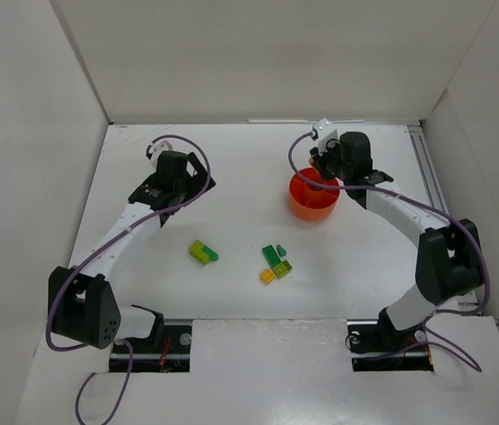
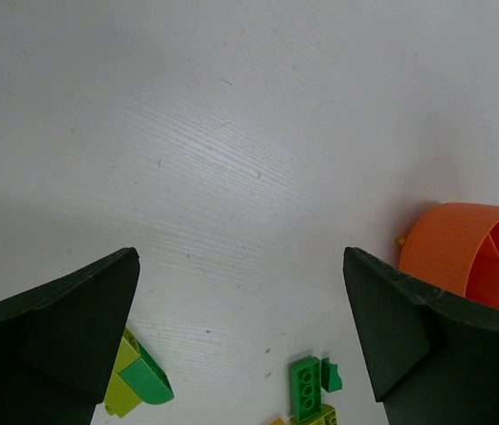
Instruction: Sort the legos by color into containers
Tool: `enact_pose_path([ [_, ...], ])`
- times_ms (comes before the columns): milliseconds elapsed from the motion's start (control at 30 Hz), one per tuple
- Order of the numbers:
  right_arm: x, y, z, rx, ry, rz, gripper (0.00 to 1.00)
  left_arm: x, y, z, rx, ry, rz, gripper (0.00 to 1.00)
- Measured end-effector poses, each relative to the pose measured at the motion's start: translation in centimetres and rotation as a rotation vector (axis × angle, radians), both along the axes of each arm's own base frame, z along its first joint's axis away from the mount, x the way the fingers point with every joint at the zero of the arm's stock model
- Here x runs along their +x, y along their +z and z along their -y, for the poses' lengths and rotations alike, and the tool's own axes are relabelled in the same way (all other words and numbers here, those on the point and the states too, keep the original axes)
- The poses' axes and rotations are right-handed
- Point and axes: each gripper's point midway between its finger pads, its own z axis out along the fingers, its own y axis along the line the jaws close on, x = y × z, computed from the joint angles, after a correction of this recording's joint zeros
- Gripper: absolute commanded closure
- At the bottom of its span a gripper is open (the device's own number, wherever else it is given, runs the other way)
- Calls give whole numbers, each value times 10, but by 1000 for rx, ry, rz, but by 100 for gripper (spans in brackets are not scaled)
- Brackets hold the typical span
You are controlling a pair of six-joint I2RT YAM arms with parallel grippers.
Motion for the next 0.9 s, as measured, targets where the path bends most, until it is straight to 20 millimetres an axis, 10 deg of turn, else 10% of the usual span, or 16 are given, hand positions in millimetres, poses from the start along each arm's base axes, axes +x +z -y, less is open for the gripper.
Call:
enact_pose_path([
  [533, 12, -26, 1, 10, 67, -48, 79, 8, -9, 2, 14, -11, -26, 1],
  [900, 12, -36, -3, 10, 90, -65, 56, 9, -11, 3, 13, -17, -30, 1],
])
